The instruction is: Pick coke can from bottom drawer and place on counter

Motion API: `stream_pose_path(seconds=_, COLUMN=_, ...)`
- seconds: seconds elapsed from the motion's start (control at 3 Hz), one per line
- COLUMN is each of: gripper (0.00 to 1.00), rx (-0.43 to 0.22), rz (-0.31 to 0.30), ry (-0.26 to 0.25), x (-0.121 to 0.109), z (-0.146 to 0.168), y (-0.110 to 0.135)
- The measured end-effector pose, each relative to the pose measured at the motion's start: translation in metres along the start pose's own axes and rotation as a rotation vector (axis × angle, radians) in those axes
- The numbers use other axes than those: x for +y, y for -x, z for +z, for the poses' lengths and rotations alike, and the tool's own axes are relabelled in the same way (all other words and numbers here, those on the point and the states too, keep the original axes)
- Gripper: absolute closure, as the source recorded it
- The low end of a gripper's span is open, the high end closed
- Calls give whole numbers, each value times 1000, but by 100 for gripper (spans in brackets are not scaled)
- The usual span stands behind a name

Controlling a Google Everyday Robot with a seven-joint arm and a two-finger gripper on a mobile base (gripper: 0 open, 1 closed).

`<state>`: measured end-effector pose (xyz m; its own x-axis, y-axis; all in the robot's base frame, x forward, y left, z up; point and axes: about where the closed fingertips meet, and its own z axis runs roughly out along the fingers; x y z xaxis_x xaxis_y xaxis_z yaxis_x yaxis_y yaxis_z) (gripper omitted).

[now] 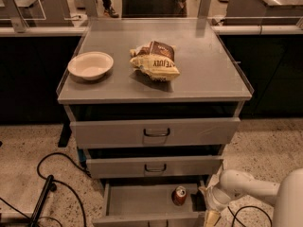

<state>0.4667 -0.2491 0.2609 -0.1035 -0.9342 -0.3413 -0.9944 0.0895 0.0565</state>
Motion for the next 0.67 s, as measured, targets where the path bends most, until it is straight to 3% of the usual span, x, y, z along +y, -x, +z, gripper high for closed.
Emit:
stream_pose_path(seconds=0.33, gripper=0, rx=-22, rz=17, ry=18, x=-5, z=27, y=-10)
stream_pose_path(seconds=0.67, gripper=0, rx=-22, rz=18, ry=17, x=-6, z=27, y=-10)
